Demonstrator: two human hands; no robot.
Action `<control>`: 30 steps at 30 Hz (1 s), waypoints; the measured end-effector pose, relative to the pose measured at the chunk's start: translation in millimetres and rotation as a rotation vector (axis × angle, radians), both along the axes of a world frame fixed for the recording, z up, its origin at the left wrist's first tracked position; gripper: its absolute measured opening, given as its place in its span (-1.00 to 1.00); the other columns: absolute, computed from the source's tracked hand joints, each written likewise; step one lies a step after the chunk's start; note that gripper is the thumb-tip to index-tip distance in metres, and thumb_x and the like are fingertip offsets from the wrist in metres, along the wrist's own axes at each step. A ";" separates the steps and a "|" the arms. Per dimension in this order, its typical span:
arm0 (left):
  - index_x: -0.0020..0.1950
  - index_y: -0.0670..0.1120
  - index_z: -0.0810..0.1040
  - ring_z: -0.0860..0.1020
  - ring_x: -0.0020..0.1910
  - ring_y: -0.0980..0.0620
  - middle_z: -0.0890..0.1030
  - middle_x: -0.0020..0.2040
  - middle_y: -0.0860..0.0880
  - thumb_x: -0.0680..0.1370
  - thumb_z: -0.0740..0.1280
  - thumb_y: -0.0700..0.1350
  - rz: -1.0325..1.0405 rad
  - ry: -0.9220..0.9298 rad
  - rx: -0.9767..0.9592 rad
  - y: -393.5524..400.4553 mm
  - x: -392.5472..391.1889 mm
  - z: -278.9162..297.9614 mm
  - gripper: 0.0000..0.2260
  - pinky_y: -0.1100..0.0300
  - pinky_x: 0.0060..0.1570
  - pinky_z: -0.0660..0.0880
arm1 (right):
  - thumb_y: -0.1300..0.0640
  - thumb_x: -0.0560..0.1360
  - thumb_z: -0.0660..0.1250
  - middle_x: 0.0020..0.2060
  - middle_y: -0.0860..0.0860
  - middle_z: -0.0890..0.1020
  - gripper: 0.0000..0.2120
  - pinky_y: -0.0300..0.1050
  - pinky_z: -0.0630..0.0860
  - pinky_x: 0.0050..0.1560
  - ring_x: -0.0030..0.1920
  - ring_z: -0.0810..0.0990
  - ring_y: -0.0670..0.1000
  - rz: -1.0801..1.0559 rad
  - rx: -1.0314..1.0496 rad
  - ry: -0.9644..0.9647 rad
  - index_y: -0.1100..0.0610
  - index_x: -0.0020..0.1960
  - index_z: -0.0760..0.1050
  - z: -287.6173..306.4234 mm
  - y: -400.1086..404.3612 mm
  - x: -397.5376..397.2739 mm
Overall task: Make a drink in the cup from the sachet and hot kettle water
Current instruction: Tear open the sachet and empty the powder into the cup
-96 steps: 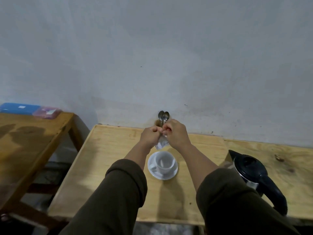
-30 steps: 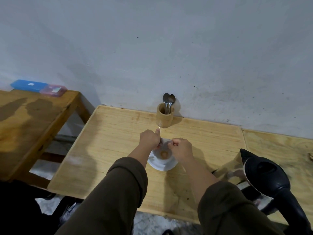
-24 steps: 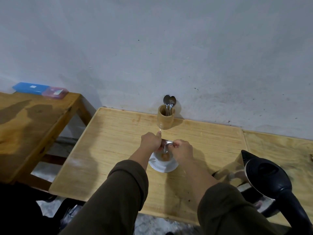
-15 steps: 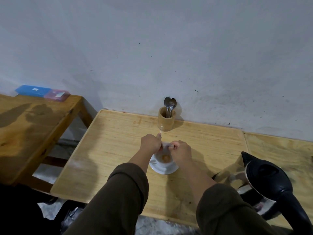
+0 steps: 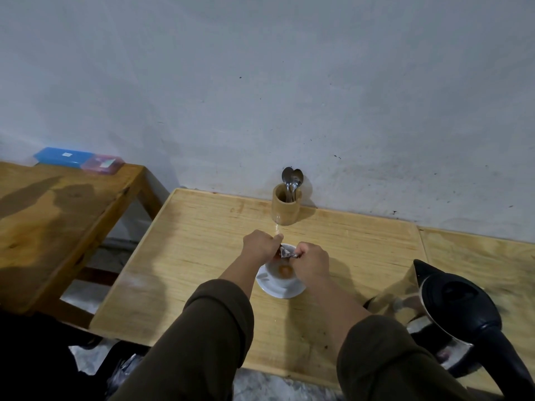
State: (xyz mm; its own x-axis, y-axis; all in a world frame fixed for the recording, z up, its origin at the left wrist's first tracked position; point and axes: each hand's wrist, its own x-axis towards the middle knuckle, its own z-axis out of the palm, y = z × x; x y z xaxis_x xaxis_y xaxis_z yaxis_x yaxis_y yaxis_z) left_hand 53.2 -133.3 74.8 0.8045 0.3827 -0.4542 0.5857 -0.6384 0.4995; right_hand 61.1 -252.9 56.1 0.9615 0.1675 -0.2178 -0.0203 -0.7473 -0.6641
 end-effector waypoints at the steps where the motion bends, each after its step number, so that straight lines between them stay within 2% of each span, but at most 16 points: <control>1: -0.11 -0.19 0.64 0.58 0.16 -0.14 0.68 0.00 -0.17 0.61 0.10 0.12 0.004 0.002 -0.003 0.2 0.0 0.3 -0.53 0.12 0.18 0.41 | 0.34 0.39 0.31 -0.39 -0.02 0.46 -0.60 -0.35 0.21 -0.41 -0.23 0.41 0.03 0.003 -0.002 -0.004 -0.02 -0.48 0.29 0.2 -0.3 0.1; 4: -0.23 -0.15 0.61 0.59 0.14 -0.12 0.67 -0.13 -0.12 0.59 0.14 0.12 0.061 0.012 -0.047 -0.5 -1.3 2.0 -0.56 0.12 0.17 0.43 | 0.30 0.43 0.28 -0.27 0.04 0.47 -0.83 -0.23 0.26 -0.23 -0.20 0.40 0.03 0.049 -0.027 -0.030 0.15 -0.32 0.52 1.6 -2.3 0.8; 6: -0.30 -0.13 0.57 0.61 0.06 -0.11 0.62 -0.23 -0.10 0.54 0.23 0.08 0.147 0.017 -0.128 0.8 -1.3 0.5 -0.65 0.13 0.11 0.47 | 0.26 0.45 0.30 -0.22 0.04 0.46 -0.88 -0.20 0.29 -0.16 -0.16 0.42 0.03 0.083 -0.038 -0.040 0.20 -0.19 0.61 0.7 -4.9 2.6; 8: -0.38 -0.13 0.50 0.60 -0.07 -0.07 0.57 -0.30 -0.07 0.45 0.34 -0.03 0.248 0.029 -0.259 3.5 -1.9 -2.3 -0.75 0.16 -0.04 0.52 | 0.21 0.46 0.35 -0.14 0.02 0.47 -0.89 -0.20 0.34 -0.10 -0.08 0.47 0.03 0.089 -0.029 -0.018 0.16 -0.08 0.65 0.2 -8.4 3.4; 9: -0.38 -0.14 0.52 0.61 -0.09 -0.05 0.58 -0.29 -0.08 0.40 0.38 -0.10 0.287 0.023 -0.335 4.8 -2.9 -3.6 -0.81 0.16 -0.04 0.57 | 0.21 0.47 0.36 -0.09 0.01 0.47 -0.87 -0.21 0.36 -0.07 -0.04 0.50 0.03 0.080 -0.011 -0.009 0.12 -0.04 0.66 0.8 -10.2 2.6; 11: -0.24 -0.20 0.62 0.65 0.01 -0.08 0.62 -0.16 -0.14 0.38 0.43 -0.24 0.373 0.000 -0.477 6.0 -6.4 -4.3 -0.97 0.06 0.12 0.61 | 0.26 0.46 0.35 0.04 -0.02 0.45 -0.76 -0.25 0.36 -0.03 0.08 0.51 0.01 0.066 0.022 -0.015 0.03 0.08 0.63 1.8 -14.0 -0.5; 13: -0.22 -0.21 0.59 0.62 0.12 -0.14 0.59 -0.05 -0.19 0.42 0.41 -0.33 0.429 -0.036 -0.572 6.6 -10.4 -6.7 -0.95 0.01 0.22 0.56 | 0.31 0.46 0.31 0.25 -0.05 0.36 -0.56 -0.27 0.38 0.01 0.17 0.47 -0.01 0.066 0.020 -0.070 -0.06 0.26 0.50 5.1 -17.1 -4.5; 15: -0.25 -0.17 0.52 0.59 0.08 -0.15 0.55 -0.02 -0.20 0.45 0.39 -0.37 0.489 -0.076 -0.651 6.4 -15.1 -8.6 -0.86 0.01 0.24 0.54 | 0.33 0.48 0.26 0.33 -0.07 0.29 -0.48 -0.20 0.46 0.07 0.15 0.46 -0.02 -0.017 0.119 -0.080 -0.08 0.34 0.38 11.3 -16.6 -8.3; 17: -0.10 -0.23 0.56 0.59 0.00 -0.14 0.56 -0.02 -0.21 0.44 0.40 -0.38 0.556 -0.118 -0.700 7.6 -20.2 -9.5 -0.90 0.01 0.21 0.55 | 0.25 0.52 0.24 0.24 0.01 0.42 -0.62 -0.13 0.48 0.08 0.09 0.49 -0.01 -0.149 0.261 -0.026 -0.01 0.30 0.38 18.3 -12.6 -11.2; 19: 0.11 -0.28 0.55 0.60 -0.04 -0.14 0.57 -0.02 -0.22 0.45 0.40 -0.36 0.585 -0.163 -0.712 10.3 -25.2 -9.9 -0.75 0.02 0.19 0.57 | 0.12 0.52 0.31 -0.02 0.06 0.59 -0.77 -0.16 0.49 -0.08 -0.04 0.56 0.04 -0.212 0.348 0.065 0.05 0.17 0.41 22.3 -5.5 -13.2; 21: 0.18 -0.25 0.54 0.61 -0.08 -0.12 0.59 -0.02 -0.23 0.46 0.39 -0.34 0.598 -0.207 -0.700 14.1 -31.6 -8.9 -0.70 0.06 0.16 0.58 | 0.10 0.47 0.38 -0.25 -0.01 0.57 -0.80 -0.26 0.41 -0.29 -0.17 0.53 0.02 -0.182 0.352 0.101 0.07 0.01 0.39 24.8 4.5 -17.4; 22: 0.18 -0.22 0.54 0.61 -0.12 -0.10 0.60 -0.03 -0.22 0.46 0.40 -0.33 0.605 -0.225 -0.684 16.7 -35.6 -7.6 -0.70 0.08 0.13 0.59 | 0.15 0.46 0.39 -0.30 -0.03 0.54 -0.81 -0.30 0.36 -0.34 -0.20 0.52 0.01 -0.158 0.330 0.094 0.07 -0.05 0.37 25.0 10.9 -19.5; 25: 0.07 -0.09 0.54 0.62 -0.22 -0.03 0.62 -0.06 -0.18 0.45 0.40 -0.28 0.610 -0.268 -0.550 29.9 -46.8 -7.8 -0.77 0.09 0.01 0.62 | 0.27 0.45 0.36 -0.27 0.05 0.56 -0.84 -0.24 0.36 -0.25 -0.19 0.50 0.02 -0.099 0.242 0.054 0.10 -0.15 0.39 23.8 36.2 -26.1; 27: -0.01 -0.07 0.52 0.60 -0.27 -0.03 0.65 -0.14 -0.14 0.44 0.39 -0.24 0.555 -0.280 -0.417 40.6 -53.1 -8.2 -0.83 0.10 -0.18 0.60 | 0.28 0.46 0.34 -0.18 0.12 0.63 -0.92 -0.22 0.36 -0.15 -0.18 0.50 0.01 -0.085 0.189 0.072 0.13 -0.14 0.48 20.4 55.0 -28.3; 30: 0.00 -0.10 0.59 0.54 -0.30 0.00 0.69 -0.17 -0.11 0.43 0.37 -0.21 0.459 -0.301 -0.265 59.7 -60.5 -14.7 -0.84 0.29 -0.40 0.42 | 0.29 0.48 0.31 -0.07 0.18 0.66 -0.91 -0.24 0.37 -0.18 -0.20 0.48 0.02 -0.070 0.137 0.120 0.22 -0.03 0.54 13.3 78.8 -31.0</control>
